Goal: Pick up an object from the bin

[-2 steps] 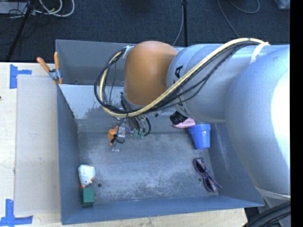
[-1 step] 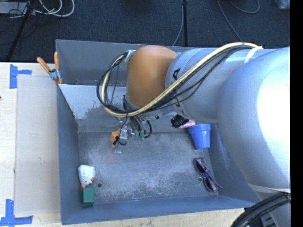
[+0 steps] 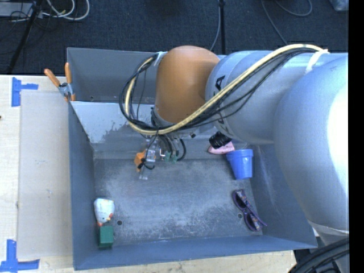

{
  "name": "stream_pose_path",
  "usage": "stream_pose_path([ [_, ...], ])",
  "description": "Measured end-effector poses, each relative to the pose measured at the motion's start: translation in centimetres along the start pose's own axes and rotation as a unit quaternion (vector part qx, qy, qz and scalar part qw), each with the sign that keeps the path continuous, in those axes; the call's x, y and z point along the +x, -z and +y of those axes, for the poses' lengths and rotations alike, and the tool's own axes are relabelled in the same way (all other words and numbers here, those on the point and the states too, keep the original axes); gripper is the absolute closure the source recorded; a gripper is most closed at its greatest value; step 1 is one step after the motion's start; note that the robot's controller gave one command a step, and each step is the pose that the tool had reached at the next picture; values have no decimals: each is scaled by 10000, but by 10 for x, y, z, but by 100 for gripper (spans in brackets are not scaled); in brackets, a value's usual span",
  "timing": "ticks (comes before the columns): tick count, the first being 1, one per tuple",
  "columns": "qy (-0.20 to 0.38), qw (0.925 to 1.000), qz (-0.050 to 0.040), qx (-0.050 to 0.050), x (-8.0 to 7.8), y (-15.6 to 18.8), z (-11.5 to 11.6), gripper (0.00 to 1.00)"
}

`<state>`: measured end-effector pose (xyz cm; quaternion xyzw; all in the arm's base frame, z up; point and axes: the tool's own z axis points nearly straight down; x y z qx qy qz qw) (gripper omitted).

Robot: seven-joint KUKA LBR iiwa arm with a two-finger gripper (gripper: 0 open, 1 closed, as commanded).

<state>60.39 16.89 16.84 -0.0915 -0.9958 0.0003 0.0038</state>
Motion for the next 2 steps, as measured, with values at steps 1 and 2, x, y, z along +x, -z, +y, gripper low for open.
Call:
stream_pose_path([
  [1,-1,10000,24,11,-3,55,-7,100],
  [2,18,10000,14,6,1,115,-12,100],
])
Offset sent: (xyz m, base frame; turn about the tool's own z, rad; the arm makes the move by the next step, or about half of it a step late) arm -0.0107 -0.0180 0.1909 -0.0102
